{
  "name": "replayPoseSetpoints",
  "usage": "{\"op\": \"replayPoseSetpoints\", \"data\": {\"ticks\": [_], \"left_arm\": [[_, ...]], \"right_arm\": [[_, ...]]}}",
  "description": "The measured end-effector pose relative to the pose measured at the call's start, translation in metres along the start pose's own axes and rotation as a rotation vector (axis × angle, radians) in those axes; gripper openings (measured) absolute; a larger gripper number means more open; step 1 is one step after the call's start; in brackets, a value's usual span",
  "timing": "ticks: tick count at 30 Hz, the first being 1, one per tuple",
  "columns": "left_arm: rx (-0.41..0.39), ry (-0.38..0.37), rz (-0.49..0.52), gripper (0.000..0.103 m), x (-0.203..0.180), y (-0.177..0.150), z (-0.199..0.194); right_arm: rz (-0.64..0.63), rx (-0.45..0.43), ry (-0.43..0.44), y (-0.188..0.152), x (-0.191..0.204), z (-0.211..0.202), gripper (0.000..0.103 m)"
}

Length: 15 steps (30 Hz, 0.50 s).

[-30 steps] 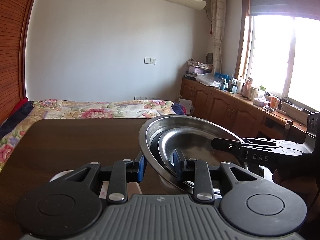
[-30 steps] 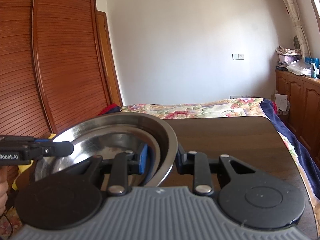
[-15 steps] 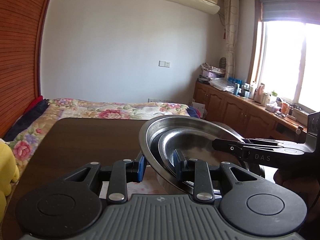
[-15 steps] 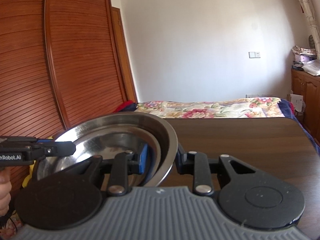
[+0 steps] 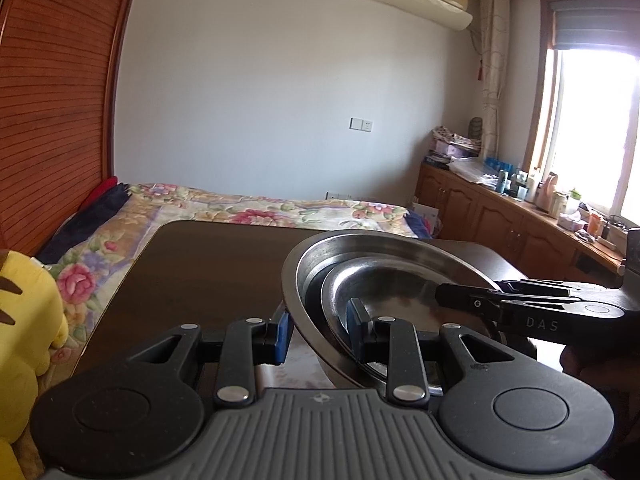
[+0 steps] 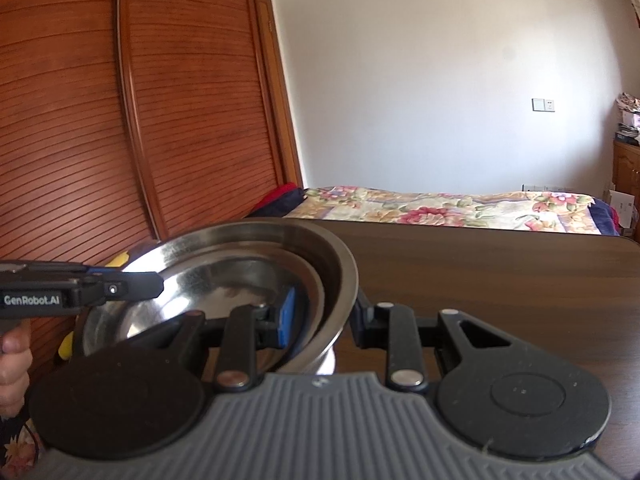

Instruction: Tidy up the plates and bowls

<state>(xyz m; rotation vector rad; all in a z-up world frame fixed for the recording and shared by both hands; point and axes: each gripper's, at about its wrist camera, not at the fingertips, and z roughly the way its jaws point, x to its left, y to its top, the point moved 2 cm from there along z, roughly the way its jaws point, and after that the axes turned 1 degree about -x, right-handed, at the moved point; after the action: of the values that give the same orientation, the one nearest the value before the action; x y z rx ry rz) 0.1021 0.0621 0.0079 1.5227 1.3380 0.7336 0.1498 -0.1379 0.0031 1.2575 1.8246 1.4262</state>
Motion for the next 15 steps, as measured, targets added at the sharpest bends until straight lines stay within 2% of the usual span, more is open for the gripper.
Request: {"op": "replayPoseSetpoints", "data": {"ticks": [15], "left_arm": [[0.050,0.001,-0.025,0.031,0.017,-0.014,0.007]], "right_arm": [[-0.016,0.059,0.003,-0.011,0.012,0.013,0.031]]}}
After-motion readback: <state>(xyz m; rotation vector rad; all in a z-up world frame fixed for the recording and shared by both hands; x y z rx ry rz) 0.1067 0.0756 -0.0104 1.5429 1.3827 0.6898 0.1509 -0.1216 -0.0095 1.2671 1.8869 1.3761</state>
